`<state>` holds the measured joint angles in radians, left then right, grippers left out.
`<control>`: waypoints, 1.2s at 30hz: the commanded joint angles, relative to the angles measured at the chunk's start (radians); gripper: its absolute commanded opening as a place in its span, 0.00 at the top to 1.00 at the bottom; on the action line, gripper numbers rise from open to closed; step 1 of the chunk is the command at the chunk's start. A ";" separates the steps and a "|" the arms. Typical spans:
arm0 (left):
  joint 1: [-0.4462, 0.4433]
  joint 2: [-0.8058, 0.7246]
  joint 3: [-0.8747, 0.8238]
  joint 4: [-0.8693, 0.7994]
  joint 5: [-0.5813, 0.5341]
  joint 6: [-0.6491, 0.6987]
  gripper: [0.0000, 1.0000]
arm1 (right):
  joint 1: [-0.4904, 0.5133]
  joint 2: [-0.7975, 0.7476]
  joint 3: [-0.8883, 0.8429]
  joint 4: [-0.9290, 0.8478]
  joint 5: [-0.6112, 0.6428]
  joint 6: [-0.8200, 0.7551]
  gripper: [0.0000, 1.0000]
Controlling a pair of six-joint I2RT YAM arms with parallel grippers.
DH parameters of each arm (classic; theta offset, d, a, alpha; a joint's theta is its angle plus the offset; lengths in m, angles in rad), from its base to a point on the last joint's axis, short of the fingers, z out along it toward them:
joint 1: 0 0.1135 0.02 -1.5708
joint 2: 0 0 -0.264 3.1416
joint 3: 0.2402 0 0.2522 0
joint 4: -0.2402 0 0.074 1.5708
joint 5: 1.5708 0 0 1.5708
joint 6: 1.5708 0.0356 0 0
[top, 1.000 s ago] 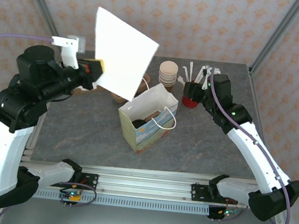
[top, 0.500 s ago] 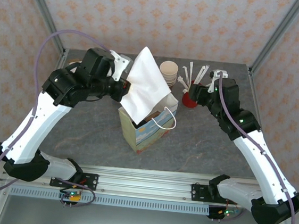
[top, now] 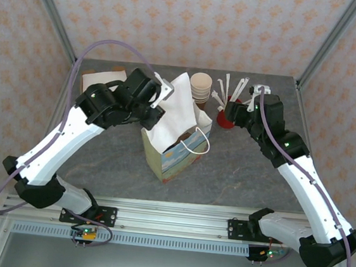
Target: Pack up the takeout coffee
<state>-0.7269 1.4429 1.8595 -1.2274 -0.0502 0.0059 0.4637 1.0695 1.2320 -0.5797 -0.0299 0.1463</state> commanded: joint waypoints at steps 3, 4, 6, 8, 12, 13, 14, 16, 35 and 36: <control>-0.005 0.034 0.082 -0.027 -0.048 -0.002 1.00 | -0.004 -0.009 -0.012 -0.001 -0.003 0.018 0.31; -0.005 0.041 0.097 -0.027 -0.041 -0.007 1.00 | -0.004 -0.010 -0.014 0.000 -0.004 0.017 0.31; -0.005 0.045 0.103 -0.020 -0.033 -0.019 1.00 | -0.005 -0.009 -0.018 0.003 -0.005 0.019 0.31; -0.005 0.043 0.081 -0.008 -0.018 -0.019 1.00 | -0.005 -0.010 -0.020 0.004 -0.006 0.017 0.31; -0.029 0.031 0.004 0.014 -0.034 0.002 1.00 | -0.004 -0.009 -0.021 0.000 -0.001 0.013 0.31; -0.037 0.032 -0.011 0.018 -0.042 0.003 1.00 | -0.004 -0.010 -0.020 0.000 -0.001 0.011 0.31; -0.044 0.033 -0.023 0.026 -0.049 0.001 1.00 | -0.005 -0.009 -0.020 0.001 -0.001 0.011 0.31; -0.057 0.041 -0.041 0.035 -0.050 -0.006 1.00 | -0.005 -0.008 -0.019 0.004 -0.003 0.013 0.31; -0.086 0.034 0.046 0.007 0.070 -0.022 0.51 | -0.005 -0.005 -0.015 0.005 -0.028 0.016 0.31; -0.085 0.026 0.048 0.016 0.074 -0.023 0.51 | -0.005 -0.008 -0.017 0.006 -0.028 0.016 0.31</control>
<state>-0.8074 1.5032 1.8725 -1.2030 0.0006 -0.0212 0.4637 1.0729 1.2190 -0.5793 -0.0521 0.1566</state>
